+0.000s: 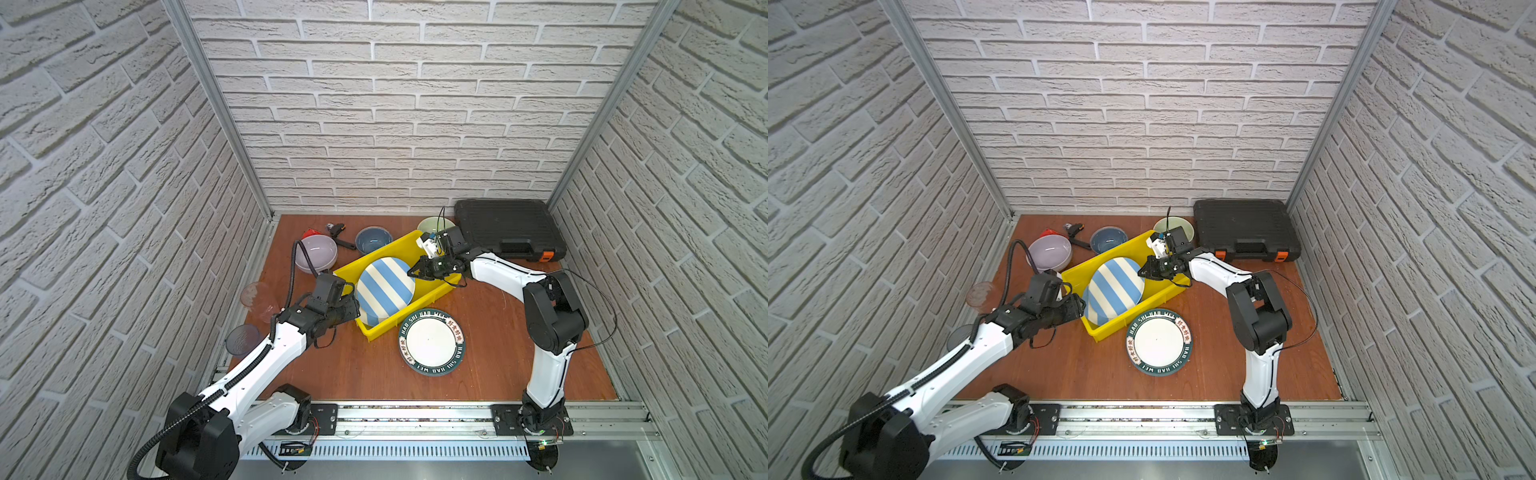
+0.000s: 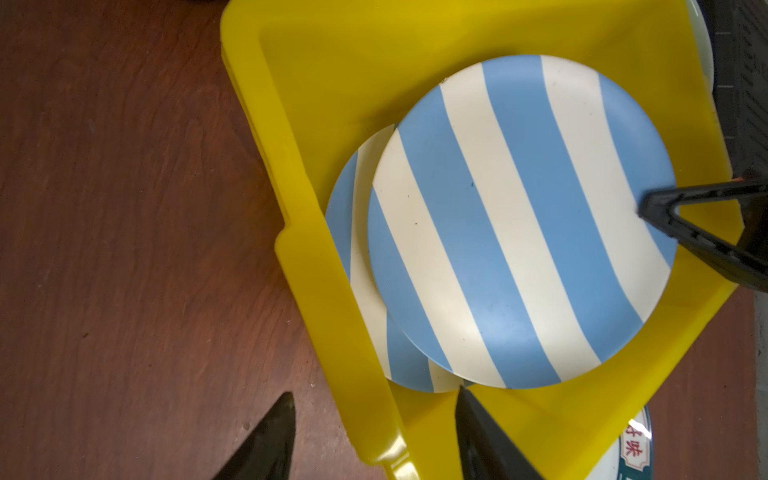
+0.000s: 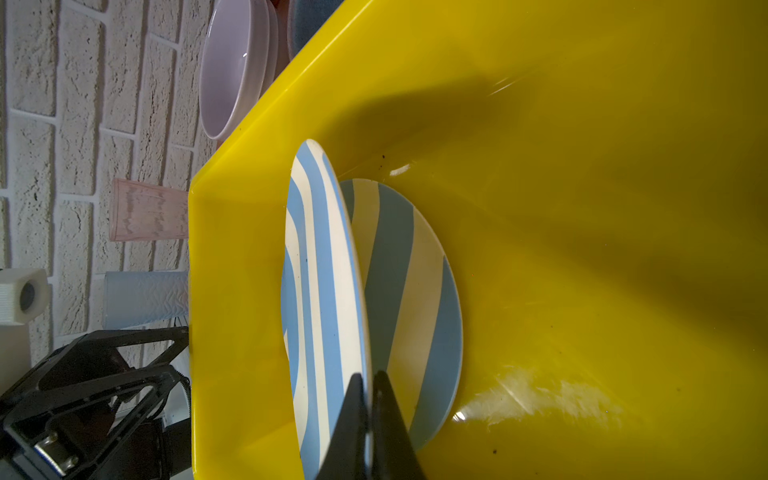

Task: Place the mixed dishes into the plastic bin
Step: 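Carry the plate over the bin and lower it beside the first plate, then lay the striped plate flat onto the first plate with the right gripper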

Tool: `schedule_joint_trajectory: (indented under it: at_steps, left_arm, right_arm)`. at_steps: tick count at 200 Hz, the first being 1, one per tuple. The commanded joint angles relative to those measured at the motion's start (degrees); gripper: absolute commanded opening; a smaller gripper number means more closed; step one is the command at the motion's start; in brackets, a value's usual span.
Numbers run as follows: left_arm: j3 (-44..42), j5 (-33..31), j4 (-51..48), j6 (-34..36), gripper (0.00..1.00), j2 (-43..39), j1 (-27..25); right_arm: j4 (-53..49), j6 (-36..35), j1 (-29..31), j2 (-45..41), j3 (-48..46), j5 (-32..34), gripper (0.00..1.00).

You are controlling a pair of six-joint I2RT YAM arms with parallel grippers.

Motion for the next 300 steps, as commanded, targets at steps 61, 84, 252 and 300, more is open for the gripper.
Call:
schedule_joint_trajectory:
  at_steps: [61,84,252,300]
  left_arm:
    - [-0.70,0.43,2.53,0.53,0.62,1.06,0.41]
    - [-0.88,0.40,2.67,0.53,0.62,1.06,0.45]
    - [-2.53,0.71,2.28,0.95,0.63,-1.31,0.38]
    - [-2.55,0.71,2.09,0.97,0.63,-1.76,0.37]
  right_arm:
    - [1.41,-0.66,1.01,2.31,3.48,-2.63,0.07]
    - [1.14,-0.74,1.06,3.15,3.48,-2.64,0.09]
    - [-8.93,-6.01,2.00,8.62,8.73,2.61,0.31]
    - [-10.69,-6.90,2.85,9.12,9.89,4.79,0.35]
